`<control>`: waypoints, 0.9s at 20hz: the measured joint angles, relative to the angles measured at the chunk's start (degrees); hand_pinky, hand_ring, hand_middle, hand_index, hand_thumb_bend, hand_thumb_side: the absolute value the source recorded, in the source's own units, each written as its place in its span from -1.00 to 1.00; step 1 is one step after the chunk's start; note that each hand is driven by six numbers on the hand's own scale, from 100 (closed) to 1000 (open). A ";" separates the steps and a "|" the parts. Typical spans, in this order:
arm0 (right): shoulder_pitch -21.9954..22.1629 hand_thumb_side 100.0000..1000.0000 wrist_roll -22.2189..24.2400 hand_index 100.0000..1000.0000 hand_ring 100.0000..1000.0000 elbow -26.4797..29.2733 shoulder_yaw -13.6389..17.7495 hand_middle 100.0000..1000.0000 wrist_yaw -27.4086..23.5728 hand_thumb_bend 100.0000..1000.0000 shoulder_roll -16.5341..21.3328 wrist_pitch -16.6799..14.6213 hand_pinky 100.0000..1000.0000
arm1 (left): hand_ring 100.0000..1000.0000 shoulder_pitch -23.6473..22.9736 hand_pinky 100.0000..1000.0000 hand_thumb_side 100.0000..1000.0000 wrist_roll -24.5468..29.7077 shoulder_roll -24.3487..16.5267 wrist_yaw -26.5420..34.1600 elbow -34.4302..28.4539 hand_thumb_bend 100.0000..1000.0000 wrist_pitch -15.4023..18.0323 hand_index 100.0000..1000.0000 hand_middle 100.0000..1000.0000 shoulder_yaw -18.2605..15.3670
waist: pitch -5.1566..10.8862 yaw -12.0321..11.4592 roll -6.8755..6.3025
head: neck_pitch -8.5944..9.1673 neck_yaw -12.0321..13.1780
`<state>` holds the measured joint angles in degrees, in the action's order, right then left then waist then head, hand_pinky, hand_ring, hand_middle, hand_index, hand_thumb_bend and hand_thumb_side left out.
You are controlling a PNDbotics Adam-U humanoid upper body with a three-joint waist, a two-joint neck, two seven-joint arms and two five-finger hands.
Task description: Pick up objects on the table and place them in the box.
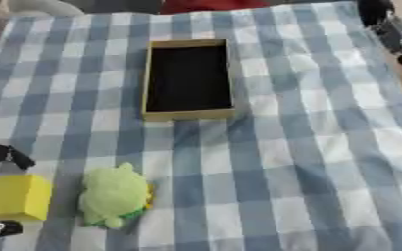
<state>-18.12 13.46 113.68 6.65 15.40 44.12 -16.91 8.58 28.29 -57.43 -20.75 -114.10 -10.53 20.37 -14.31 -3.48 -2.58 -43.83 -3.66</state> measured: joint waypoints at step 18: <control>0.04 0.94 0.15 0.51 0.40 0.00 0.00 0.32 -0.02 -1.00 -0.06 -0.12 0.06 | 0.46 0.56 0.51 -1.00 1.21 0.47 0.37 -0.01 -0.10 0.08 0.31 -0.09 0.25 | -0.01 0.27 -0.13 | 0.00 0.04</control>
<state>-18.08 13.61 113.68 6.66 15.39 44.06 -17.03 9.13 29.49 -56.96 -20.38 -114.10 -10.45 20.62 -14.32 -3.21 -2.71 -43.83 -3.63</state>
